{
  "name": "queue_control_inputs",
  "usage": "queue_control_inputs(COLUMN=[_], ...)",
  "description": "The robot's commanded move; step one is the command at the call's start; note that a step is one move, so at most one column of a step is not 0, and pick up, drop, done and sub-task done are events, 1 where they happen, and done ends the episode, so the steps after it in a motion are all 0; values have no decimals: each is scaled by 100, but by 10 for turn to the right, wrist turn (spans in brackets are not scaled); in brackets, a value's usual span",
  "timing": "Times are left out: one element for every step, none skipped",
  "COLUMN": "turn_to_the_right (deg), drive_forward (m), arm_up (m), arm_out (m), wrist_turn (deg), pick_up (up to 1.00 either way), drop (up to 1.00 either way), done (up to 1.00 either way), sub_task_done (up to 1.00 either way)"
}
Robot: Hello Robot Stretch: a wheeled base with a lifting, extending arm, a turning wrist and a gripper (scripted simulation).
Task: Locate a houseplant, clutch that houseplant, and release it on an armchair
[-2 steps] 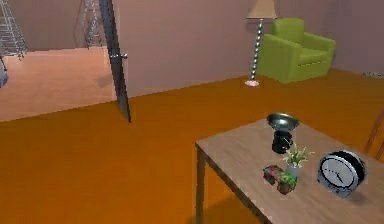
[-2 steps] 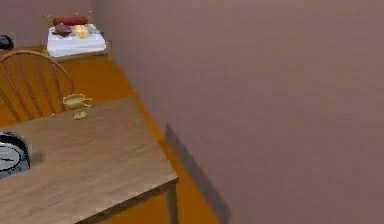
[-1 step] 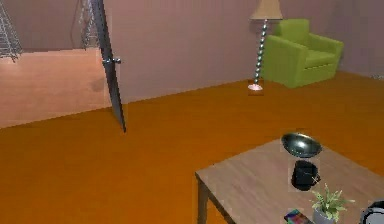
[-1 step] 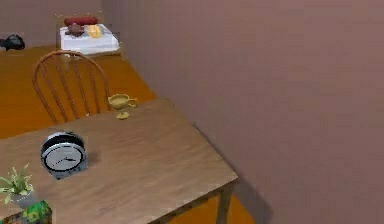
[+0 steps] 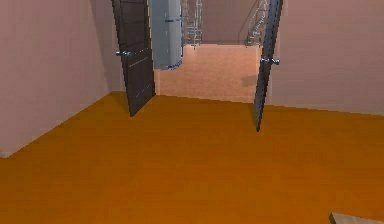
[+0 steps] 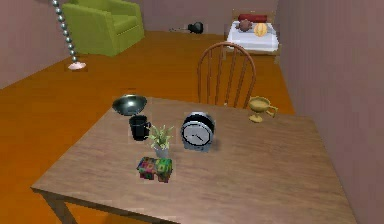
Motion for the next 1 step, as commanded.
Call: queue_control_inputs(turn_to_the_right=[0], drive_forward=[0], arm_up=[50], arm_out=[0], wrist_turn=[0], pick_up=[0], drop=[0], done=[0], sub_task_done=[0])
